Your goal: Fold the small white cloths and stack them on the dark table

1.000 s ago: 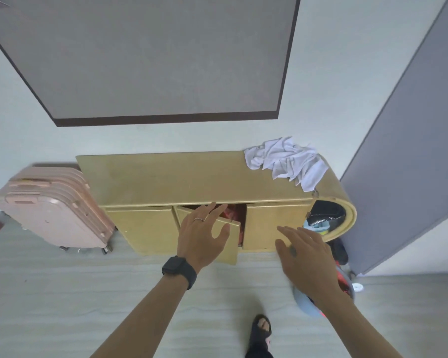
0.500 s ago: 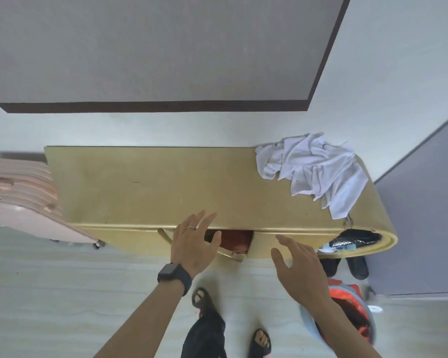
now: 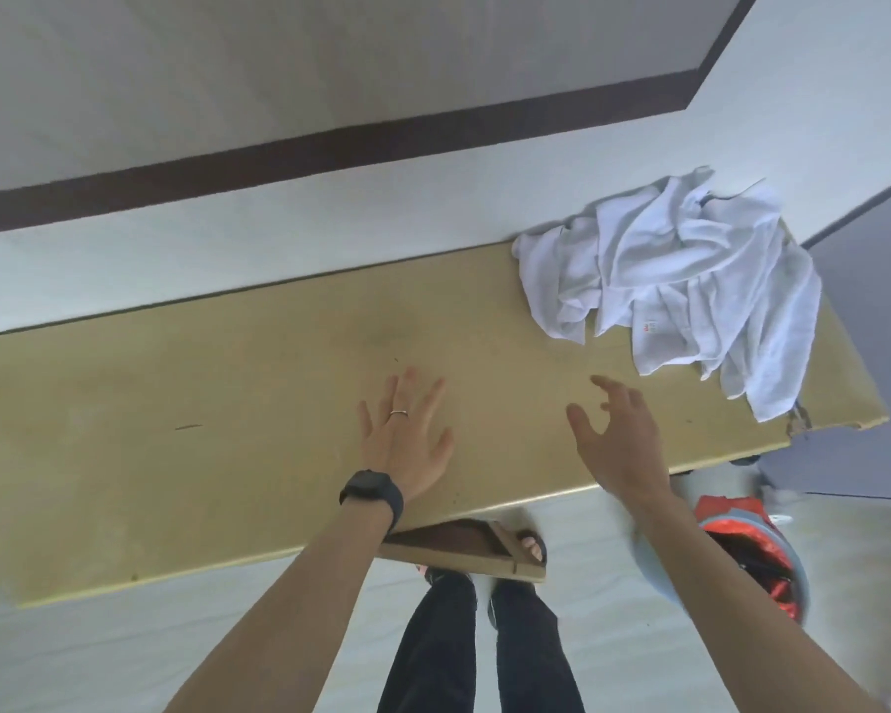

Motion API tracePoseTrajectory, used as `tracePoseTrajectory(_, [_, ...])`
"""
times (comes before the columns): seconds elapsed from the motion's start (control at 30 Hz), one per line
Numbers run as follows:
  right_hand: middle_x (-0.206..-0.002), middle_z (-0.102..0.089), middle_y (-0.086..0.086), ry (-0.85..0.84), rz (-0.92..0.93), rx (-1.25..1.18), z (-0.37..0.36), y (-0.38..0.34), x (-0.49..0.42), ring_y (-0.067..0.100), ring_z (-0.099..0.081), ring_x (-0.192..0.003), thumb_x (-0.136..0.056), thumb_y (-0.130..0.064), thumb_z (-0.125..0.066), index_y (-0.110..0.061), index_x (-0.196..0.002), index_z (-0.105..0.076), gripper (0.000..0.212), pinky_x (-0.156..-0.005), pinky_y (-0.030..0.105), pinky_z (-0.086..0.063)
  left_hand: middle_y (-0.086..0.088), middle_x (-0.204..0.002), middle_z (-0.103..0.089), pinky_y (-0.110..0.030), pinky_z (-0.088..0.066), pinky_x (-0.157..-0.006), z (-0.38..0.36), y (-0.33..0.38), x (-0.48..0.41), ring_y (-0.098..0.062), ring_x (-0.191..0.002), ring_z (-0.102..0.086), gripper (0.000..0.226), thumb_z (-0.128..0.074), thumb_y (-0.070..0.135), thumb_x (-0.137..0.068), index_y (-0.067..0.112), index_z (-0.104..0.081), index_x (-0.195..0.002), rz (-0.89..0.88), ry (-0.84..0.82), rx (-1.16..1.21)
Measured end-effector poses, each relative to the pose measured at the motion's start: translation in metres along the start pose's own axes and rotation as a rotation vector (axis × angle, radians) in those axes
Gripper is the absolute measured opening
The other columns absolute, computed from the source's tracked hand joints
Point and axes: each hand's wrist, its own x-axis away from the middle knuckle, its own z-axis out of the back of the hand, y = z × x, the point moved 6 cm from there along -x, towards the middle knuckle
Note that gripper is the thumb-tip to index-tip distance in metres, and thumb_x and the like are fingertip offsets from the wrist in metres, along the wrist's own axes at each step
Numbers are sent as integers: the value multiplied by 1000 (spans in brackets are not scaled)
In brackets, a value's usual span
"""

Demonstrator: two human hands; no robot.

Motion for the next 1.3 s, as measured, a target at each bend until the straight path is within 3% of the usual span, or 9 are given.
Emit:
tracePoseTrajectory(0.23, [-143, -39, -1, 75, 39, 72, -23, -20, -82, 23, -56, -112, -94, -31, -62, -26, -137, -47, 46, -85, 35, -47, 10, -158, 33, -73, 9, -109, -42, -25, -33, -22, -149, 22, 66, -19, 64, -96, 53, 24, -145, 44, -159, -69])
tracePoseTrajectory(0.4, [-119, -60, 9, 66, 61, 131, -16, -40, -91, 29, -51, -109, -100, -24, -50, -13, -113, -60, 20, -85, 37, -42, 6, -163, 19, -68, 1, -114, -25, -22, -32, -23, -150, 15, 70, -37, 54, -97, 49, 7, -152, 46, -245, -29])
tracePoseTrajectory(0.5, [-94, -66, -3, 23, 67, -85, 14, -83, -68, 18, -56, -88, -99, -28, -53, -19, -103, -60, 12, -75, 26, -36, -3, -164, -14, -52, -19, -119, 10, -5, -27, -28, -149, -14, 68, -50, 42, -96, 34, -18, -155, 80, -242, 165])
tracePoseTrajectory(0.6, [-86, -74, -9, -16, 2, -433, 56, -128, -42, 9, -69, -78, -93, -32, -61, -23, -98, -62, 11, -77, 27, -51, 1, -147, -44, -40, -39, -106, 70, 28, -13, -25, -132, -43, 57, -60, 44, -91, 27, -42, -142, 7, -8, 395])
tracePoseTrajectory(0.73, [-92, -76, 10, -149, -65, -890, 101, -175, -2, 20, -74, -83, -90, -17, -70, -13, -114, -59, 27, -81, 31, -58, 17, -130, -48, -32, -42, -96, 145, 74, 27, -8, -117, -47, 51, -67, 56, -82, 33, -49, -124, -46, 180, 553])
tracePoseTrajectory(0.93, [-103, -72, 17, -402, -132, -1211, 125, -201, 57, 28, -72, -98, -94, -4, -63, -3, -112, -65, 18, -77, 25, -58, 15, -128, -54, -30, -44, -87, 179, 95, 78, -12, -112, -51, 41, -59, 55, -89, 36, -52, -125, -7, 242, 501])
tracePoseTrajectory(1.1, [-99, -75, 6, -477, -65, -1124, 125, -185, 80, 20, -71, -99, -88, 7, -65, -8, -116, -68, 32, -82, 24, -56, 10, -110, -66, -29, -47, -77, 175, 65, 111, -15, -98, -59, 21, -47, 38, -101, 27, -60, -114, 90, 391, 485])
tracePoseTrajectory(1.2, [-101, -74, -4, -417, 90, -754, 118, -169, 86, 7, -70, -97, -81, 3, -73, -21, -119, -66, 46, -83, 22, -52, 4, -101, -67, -36, -50, -69, 172, 50, 124, -22, -86, -62, 17, -46, 33, -101, 22, -54, -111, 38, 405, 445])
tracePoseTrajectory(1.3, [-93, -72, -14, -280, 250, -391, 106, -156, 95, -5, -66, -86, -79, -13, -78, -33, -112, -66, 40, -79, 10, -48, 3, -100, -66, -31, -47, -67, 171, 44, 126, -20, -84, -60, 20, -45, 33, -102, 21, -55, -116, -11, 320, 343])
